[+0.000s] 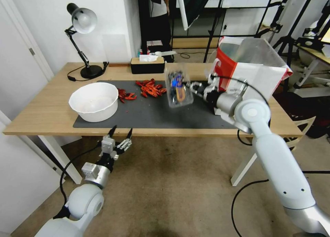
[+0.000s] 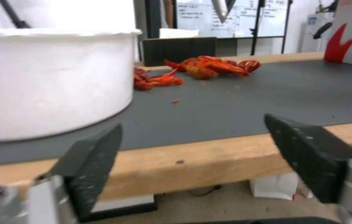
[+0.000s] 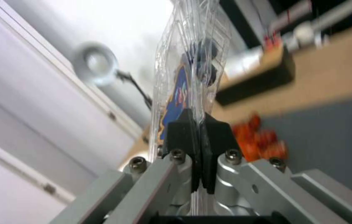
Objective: Close the takeout container lid, then place the container into the takeout bag.
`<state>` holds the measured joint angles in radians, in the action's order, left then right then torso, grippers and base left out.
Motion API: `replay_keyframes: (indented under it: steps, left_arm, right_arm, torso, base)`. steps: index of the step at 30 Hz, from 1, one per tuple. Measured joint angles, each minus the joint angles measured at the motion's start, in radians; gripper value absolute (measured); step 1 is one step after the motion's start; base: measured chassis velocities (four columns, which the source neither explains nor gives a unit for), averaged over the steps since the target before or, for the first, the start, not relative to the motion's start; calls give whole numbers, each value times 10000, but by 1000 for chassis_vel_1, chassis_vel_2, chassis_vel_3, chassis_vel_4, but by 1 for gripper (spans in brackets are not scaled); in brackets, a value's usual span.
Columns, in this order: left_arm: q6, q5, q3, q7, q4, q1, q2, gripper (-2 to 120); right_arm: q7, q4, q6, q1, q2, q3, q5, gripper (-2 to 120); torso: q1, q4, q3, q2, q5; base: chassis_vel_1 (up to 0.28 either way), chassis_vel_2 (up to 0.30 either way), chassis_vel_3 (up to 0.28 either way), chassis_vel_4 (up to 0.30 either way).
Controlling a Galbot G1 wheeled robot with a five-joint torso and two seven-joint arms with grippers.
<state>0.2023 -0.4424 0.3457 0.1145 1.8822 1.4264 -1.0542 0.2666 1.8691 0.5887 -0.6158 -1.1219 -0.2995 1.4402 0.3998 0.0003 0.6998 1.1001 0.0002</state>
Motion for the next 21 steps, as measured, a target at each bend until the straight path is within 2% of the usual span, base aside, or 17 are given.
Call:
replay_keyframes:
  steps: [4, 11, 15, 16, 21]
  left_arm:
    - [-6, -50, 255, -7, 95, 269, -227, 99]
    - [-4, -65, 346, -47, 116, 394, -328, 100]
    - [80, -122, 415, -190, 123, 600, -369, 100]
    - [80, -122, 415, -190, 123, 600, -369, 100]
    - [204, -170, 382, -298, -45, 671, -352, 100]
  right_arm:
    - [161, 298, -427, 486, 257, -152, -77, 0]
    - [246, 341, -733, 808, 520, -269, -226, 0]
    - [409, 31, -1447, 1440, 1145, -815, -1111, 0]
    - [409, 31, -1447, 1440, 1145, -815, -1111, 0]
    - [780, -830, -1813, 2046, 2161, -1563, -1658, 0]
  torso:
    - [0, -1, 2, 0, -1]
    - [2, -2, 1, 0, -3]
    - [2, -4, 1, 0, 1]
    - [2, -4, 1, 0, 1]
    - [2, -3, 2, 0, 0]
  base:
    - [0, 0, 0, 0]
    - [0, 0, 0, 0]
    - [0, 0, 0, 0]
    - [0, 0, 0, 0]
    - [0, 0, 0, 0]
